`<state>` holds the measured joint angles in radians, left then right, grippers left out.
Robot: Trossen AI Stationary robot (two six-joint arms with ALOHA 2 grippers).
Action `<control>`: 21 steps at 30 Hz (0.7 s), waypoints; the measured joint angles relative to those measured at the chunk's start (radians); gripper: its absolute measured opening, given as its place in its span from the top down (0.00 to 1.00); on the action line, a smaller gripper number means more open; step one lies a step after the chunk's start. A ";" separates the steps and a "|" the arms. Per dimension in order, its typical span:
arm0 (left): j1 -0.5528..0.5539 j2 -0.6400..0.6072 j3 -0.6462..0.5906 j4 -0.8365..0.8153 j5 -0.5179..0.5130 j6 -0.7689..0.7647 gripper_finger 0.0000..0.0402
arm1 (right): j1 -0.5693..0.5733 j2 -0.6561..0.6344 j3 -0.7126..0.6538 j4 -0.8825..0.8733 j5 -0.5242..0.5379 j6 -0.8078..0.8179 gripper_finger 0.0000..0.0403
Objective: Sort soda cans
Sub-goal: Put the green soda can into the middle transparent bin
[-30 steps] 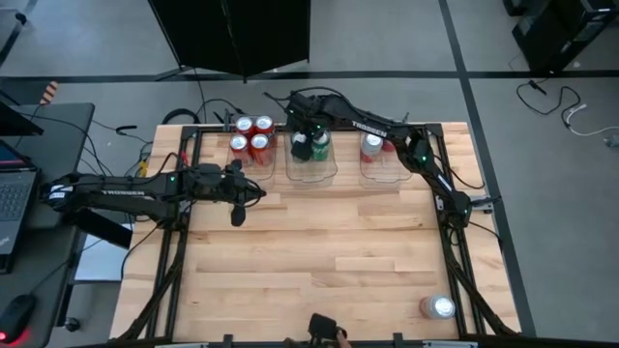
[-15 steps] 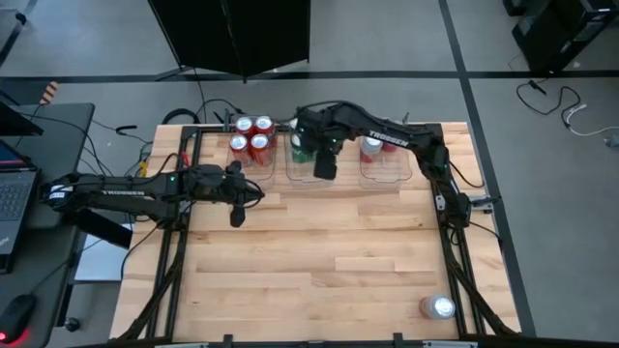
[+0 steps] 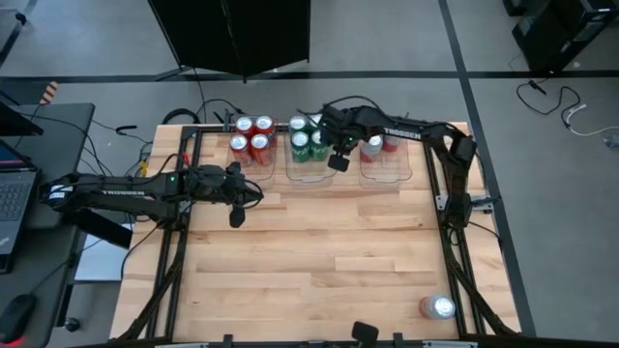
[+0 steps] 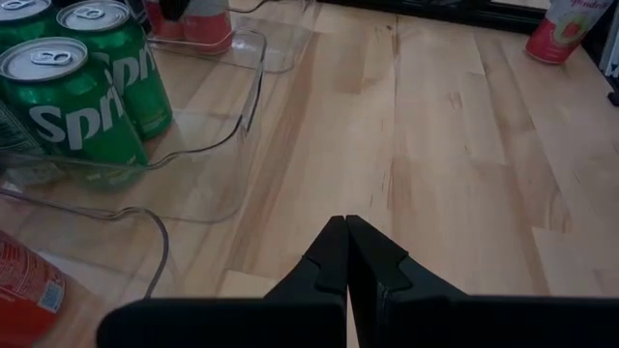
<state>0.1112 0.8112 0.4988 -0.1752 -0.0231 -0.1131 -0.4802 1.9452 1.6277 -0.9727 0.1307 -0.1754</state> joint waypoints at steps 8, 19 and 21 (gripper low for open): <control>0.000 0.000 0.000 0.005 -0.002 -0.023 1.00 | -0.023 0.017 -0.124 0.181 -0.104 -0.009 1.00; 0.000 0.054 0.000 0.020 -0.011 -0.022 1.00 | -0.004 0.017 -0.137 0.327 -0.162 -0.009 1.00; 0.000 0.069 0.000 0.045 -0.011 -0.020 1.00 | -0.006 0.016 -0.138 0.340 -0.161 -0.019 1.00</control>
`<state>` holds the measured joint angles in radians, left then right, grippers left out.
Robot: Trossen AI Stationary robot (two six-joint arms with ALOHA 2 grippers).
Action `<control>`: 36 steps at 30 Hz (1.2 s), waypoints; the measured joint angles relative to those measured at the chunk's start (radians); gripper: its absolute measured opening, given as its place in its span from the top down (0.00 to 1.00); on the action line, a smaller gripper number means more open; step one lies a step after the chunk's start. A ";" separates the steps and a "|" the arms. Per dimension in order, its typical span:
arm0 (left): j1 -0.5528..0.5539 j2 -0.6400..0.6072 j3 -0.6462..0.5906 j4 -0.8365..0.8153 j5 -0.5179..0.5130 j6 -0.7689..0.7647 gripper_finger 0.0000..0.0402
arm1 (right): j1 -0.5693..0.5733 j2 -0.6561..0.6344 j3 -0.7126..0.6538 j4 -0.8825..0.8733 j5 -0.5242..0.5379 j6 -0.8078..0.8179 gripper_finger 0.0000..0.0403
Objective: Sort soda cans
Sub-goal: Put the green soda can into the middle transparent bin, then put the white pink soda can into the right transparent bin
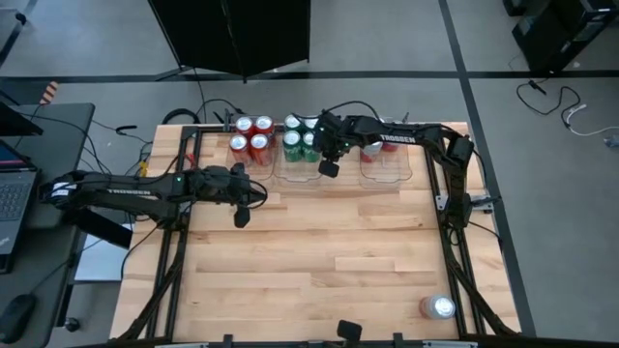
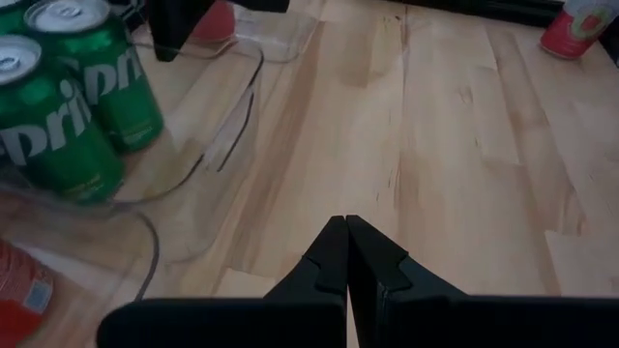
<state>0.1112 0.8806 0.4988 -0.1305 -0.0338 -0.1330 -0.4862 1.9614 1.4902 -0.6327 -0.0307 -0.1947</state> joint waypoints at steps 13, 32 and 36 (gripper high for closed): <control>0.000 0.043 0.000 0.107 0.000 0.058 1.00 | 0.006 -0.069 0.003 -0.031 0.005 -0.032 1.00; 0.000 0.043 0.000 0.112 0.060 0.128 1.00 | 0.593 -0.359 0.003 -0.767 0.072 0.901 1.00; 0.000 0.043 0.000 0.112 0.066 0.133 1.00 | 0.755 -0.361 0.003 -0.898 0.041 1.191 0.96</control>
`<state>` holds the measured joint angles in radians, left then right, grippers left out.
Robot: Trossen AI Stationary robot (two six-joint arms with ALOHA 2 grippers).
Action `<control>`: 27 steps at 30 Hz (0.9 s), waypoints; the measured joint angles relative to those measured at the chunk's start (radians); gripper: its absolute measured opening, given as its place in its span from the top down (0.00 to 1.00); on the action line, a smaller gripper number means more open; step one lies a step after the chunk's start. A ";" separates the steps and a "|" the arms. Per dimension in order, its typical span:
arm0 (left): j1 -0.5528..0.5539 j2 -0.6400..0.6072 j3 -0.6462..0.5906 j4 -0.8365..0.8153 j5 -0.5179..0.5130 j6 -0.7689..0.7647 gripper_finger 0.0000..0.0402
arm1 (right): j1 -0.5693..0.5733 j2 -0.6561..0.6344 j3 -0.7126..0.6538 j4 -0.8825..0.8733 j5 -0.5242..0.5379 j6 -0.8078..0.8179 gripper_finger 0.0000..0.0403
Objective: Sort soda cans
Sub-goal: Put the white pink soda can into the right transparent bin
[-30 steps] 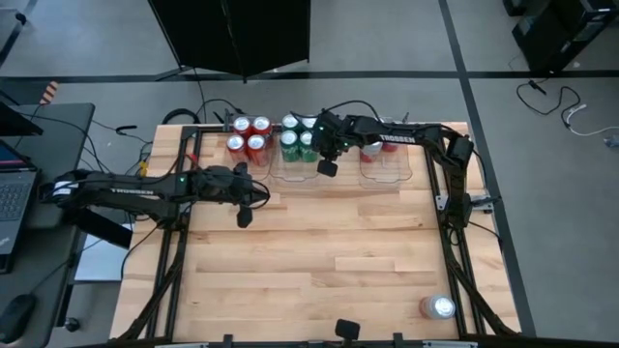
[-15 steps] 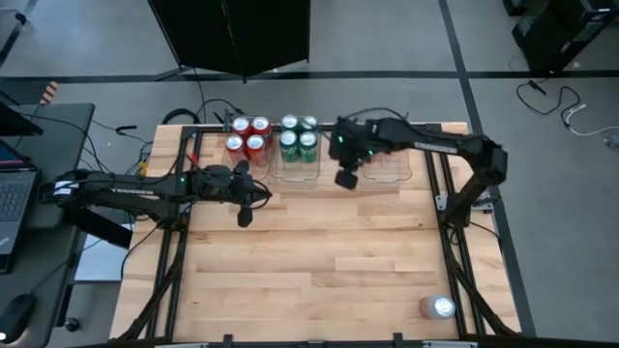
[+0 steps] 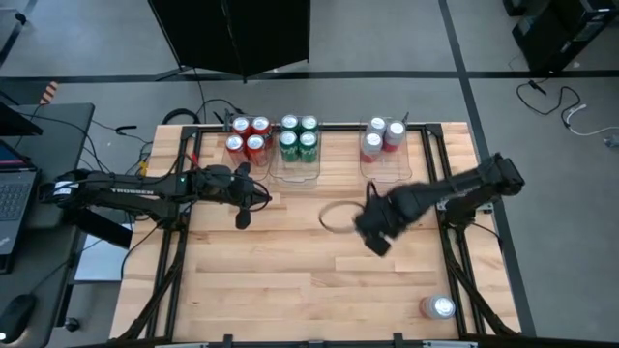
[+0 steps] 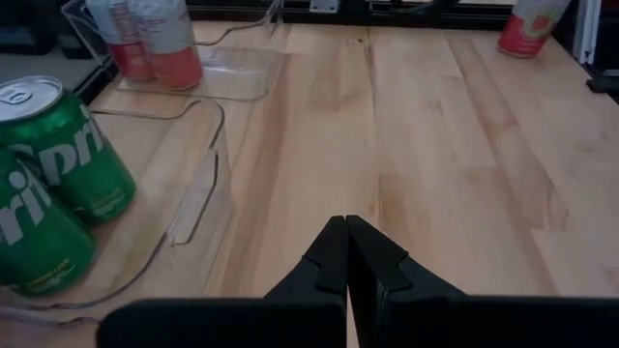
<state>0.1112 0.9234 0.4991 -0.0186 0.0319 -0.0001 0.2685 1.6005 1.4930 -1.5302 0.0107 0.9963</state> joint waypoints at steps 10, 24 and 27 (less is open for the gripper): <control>0.000 0.000 0.000 0.028 0.025 0.023 1.00 | 0.334 0.000 0.000 0.062 -0.265 0.535 0.65; 0.000 0.000 0.000 0.029 0.025 0.018 1.00 | 0.688 0.000 -0.001 0.225 -0.219 1.155 0.14; 0.000 0.000 0.000 0.029 0.025 0.014 1.00 | 0.733 0.009 -0.001 0.216 -0.214 1.247 0.12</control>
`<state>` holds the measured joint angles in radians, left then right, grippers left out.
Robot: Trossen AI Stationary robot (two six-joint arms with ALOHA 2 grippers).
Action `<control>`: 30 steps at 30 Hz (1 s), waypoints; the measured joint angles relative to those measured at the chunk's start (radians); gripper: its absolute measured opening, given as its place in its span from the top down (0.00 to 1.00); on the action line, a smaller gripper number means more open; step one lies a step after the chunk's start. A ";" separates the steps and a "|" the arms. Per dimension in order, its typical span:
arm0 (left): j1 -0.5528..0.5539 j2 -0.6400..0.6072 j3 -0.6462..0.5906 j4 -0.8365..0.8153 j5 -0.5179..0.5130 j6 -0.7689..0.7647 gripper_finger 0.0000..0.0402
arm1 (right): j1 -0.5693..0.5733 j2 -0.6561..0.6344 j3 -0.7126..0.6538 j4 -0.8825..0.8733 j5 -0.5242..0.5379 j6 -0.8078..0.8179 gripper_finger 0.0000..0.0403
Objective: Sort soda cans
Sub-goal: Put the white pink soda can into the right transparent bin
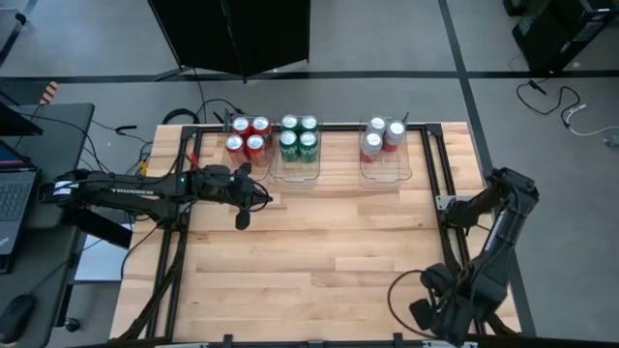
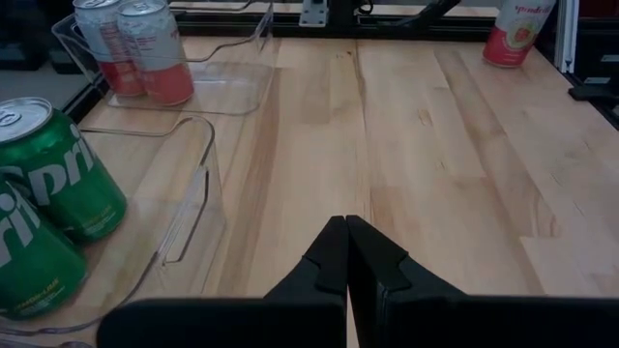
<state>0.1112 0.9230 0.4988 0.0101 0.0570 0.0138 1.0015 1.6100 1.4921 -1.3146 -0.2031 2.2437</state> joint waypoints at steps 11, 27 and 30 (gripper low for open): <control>0.000 0.000 0.000 -0.005 0.000 -0.020 1.00 | 0.047 0.087 -0.015 -0.017 -0.002 0.027 0.11; 0.000 0.000 0.000 -0.009 0.000 -0.026 1.00 | 0.044 0.095 -0.224 0.163 -0.051 -0.021 0.19; 0.000 0.000 0.000 -0.007 0.000 -0.044 1.00 | 0.029 0.091 -0.234 0.170 -0.060 -0.040 0.29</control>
<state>0.1112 0.9230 0.4989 0.0027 0.0570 -0.0304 1.0308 1.7010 1.2583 -1.1451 -0.2632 2.2033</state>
